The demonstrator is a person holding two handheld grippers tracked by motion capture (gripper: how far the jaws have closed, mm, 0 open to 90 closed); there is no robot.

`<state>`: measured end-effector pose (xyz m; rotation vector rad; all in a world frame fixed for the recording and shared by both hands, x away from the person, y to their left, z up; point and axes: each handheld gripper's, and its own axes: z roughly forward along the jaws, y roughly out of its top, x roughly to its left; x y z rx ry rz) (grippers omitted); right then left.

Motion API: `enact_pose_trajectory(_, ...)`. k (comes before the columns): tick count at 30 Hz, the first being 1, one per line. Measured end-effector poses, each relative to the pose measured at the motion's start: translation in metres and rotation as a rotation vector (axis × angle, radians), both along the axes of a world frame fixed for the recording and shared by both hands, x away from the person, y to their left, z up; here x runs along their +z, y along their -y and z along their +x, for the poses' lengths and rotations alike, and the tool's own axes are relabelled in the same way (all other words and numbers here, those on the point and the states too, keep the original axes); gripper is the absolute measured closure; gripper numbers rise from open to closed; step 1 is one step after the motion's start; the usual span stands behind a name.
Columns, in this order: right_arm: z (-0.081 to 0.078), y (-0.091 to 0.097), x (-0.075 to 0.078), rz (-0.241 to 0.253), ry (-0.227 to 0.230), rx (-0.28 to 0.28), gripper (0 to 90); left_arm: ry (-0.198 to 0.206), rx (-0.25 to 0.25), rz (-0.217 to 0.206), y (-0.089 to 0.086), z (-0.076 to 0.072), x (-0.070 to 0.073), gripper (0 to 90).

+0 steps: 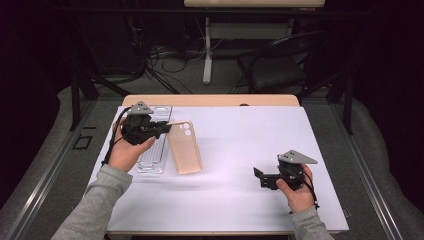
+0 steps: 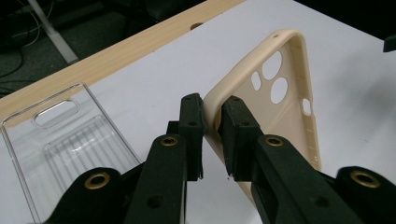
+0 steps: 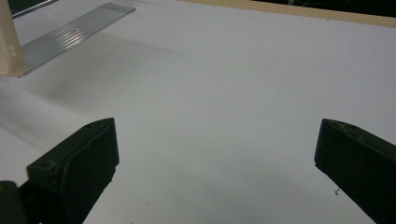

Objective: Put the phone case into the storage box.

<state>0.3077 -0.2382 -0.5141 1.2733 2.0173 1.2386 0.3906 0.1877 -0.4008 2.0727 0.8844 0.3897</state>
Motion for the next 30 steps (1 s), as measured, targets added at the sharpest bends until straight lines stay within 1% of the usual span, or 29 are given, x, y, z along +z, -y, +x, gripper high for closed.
enact_pose_trajectory(7,0.000,-0.001,-0.001,-0.001,-0.003,0.002,0.0,0.005,-0.004,-0.015,0.000,0.008,0.003,79.4)
enact_pose_trajectory(8,0.000,-0.001,-0.001,-0.001,-0.003,0.002,0.0,0.013,-0.001,-0.019,0.001,0.008,0.004,79.3)
enact_pose_trajectory(10,0.000,-0.001,-0.001,0.000,-0.002,0.002,0.0,0.009,0.002,-0.025,0.000,0.010,0.005,79.3)
enact_pose_trajectory(13,0.001,0.000,-0.001,0.009,-0.003,0.000,0.2,0.012,0.008,-0.022,0.001,0.013,0.007,79.2)
enact_pose_trajectory(15,0.001,0.000,-0.001,0.010,-0.003,-0.001,0.5,0.009,0.011,-0.030,0.001,0.014,0.007,79.2)
enact_pose_trajectory(16,0.001,0.000,-0.001,0.010,-0.003,0.001,0.6,0.011,0.013,-0.027,0.001,0.015,0.008,79.2)
enact_pose_trajectory(19,0.000,0.001,-0.001,0.014,-0.004,-0.001,0.9,0.018,0.017,-0.036,0.001,0.019,0.009,79.1)
enact_pose_trajectory(22,0.001,0.001,-0.001,0.017,-0.004,-0.004,1.7,0.013,0.026,-0.044,-0.001,0.023,0.011,78.9)
enact_pose_trajectory(25,0.001,0.001,-0.001,0.022,-0.003,-0.007,2.0,0.019,0.042,-0.035,-0.004,0.027,0.014,78.7)
enact_pose_trajectory(26,0.001,0.001,-0.001,0.022,-0.002,-0.007,2.1,0.028,0.050,-0.029,-0.004,0.028,0.016,78.7)
enact_pose_trajectory(27,0.001,0.001,-0.001,0.022,-0.003,-0.007,2.2,0.026,0.050,-0.026,-0.005,0.030,0.017,78.7)
enact_pose_trajectory(30,0.001,0.002,-0.001,0.019,-0.008,-0.005,2.4,0.038,0.054,-0.026,-0.006,0.033,0.020,78.7)
